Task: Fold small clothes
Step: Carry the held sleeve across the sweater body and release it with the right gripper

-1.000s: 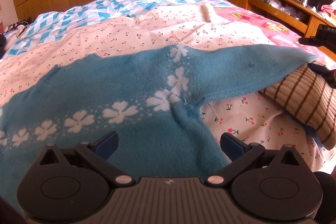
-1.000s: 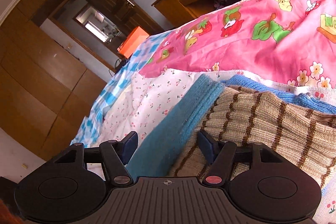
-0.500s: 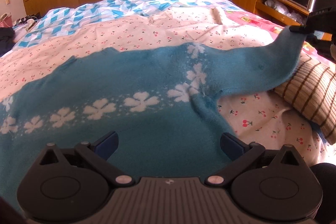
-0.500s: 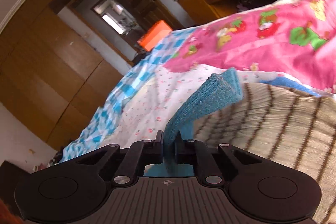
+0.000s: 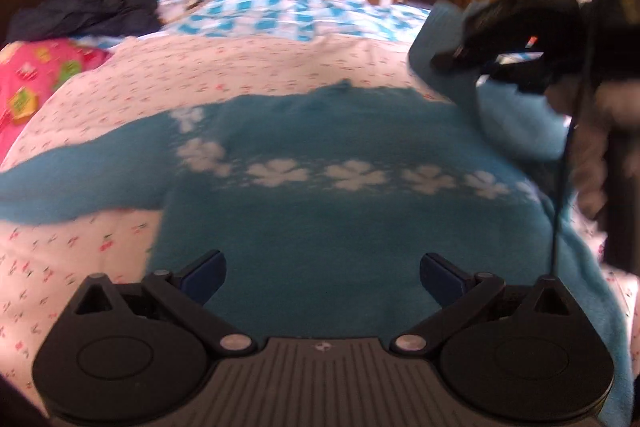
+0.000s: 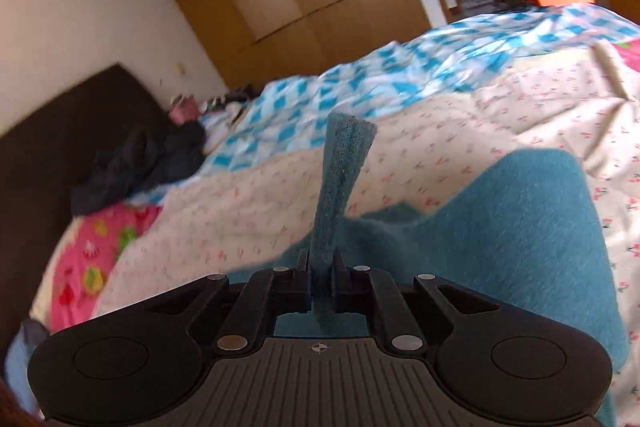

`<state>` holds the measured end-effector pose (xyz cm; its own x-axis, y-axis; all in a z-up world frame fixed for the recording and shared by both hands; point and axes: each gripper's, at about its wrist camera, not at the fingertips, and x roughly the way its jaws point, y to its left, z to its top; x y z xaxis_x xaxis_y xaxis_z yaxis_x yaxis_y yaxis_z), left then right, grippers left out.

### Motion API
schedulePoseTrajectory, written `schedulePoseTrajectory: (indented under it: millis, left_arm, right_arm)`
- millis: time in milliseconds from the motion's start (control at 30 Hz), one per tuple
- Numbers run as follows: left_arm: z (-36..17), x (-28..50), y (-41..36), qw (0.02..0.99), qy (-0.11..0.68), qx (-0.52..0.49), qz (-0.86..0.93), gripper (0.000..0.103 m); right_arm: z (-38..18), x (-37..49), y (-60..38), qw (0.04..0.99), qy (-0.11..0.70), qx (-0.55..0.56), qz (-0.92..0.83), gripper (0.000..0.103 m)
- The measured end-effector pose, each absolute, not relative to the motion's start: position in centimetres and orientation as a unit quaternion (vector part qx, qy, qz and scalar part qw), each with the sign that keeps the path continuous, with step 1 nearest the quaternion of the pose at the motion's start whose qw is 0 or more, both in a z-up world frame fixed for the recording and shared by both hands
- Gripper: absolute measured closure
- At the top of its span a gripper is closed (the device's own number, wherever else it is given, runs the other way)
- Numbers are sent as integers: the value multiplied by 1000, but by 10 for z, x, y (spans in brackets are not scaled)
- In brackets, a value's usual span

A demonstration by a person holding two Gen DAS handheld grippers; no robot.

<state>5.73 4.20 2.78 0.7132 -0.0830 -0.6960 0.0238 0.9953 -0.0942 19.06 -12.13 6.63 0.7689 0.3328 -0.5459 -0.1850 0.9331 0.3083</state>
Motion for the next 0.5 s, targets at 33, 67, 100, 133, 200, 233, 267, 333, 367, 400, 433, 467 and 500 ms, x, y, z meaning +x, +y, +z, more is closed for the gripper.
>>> schedulePoseTrajectory:
  millis: [33,67,100,133,200,233,267,333,367,400,433,467,500]
  left_arm:
    - [25,56,50,925,377,-46,-22,0]
    - [23,55,57,925,377,-52,-16,0]
    - [20,55,62,924,377,-58,-11,0]
    - [18,55,67,924,378,-63,-7,0]
    - [15,57,72,923,377,-68,0,0]
    - [14,58,74,924,377,-70,1,0]
    - [13,58,75,924,375,-73,1,0]
    - [14,58,79,925,371,-83,-3,0]
    - [14,58,81,925,369,-88,-5,0]
    - [14,57,83,925,369,-92,-6,0]
    - [14,57,85,924,370,-94,-6,0]
    - [13,57,85,924,371,-94,-5,0]
    - [12,57,85,924,372,-93,-2,0]
  right_arm:
    - [56,192,-102,933,318,86,144,94]
    - [46,195,-86,932,326,60,148,94]
    - [36,194,-71,930,332,37,153,94]
    - [27,191,-58,929,336,15,155,94]
    - [18,188,-40,928,338,-12,157,94]
    - [17,187,-34,926,341,-18,160,94]
    - [15,185,-29,926,341,-30,161,93]
    - [13,184,-18,928,332,-64,160,93]
    - [12,185,-13,927,328,-83,160,93]
    - [11,186,-9,925,329,-96,161,93]
    - [9,187,-6,922,334,-105,164,90]
    - [7,190,-5,921,337,-108,165,90]
    - [6,190,-4,920,338,-111,164,90]
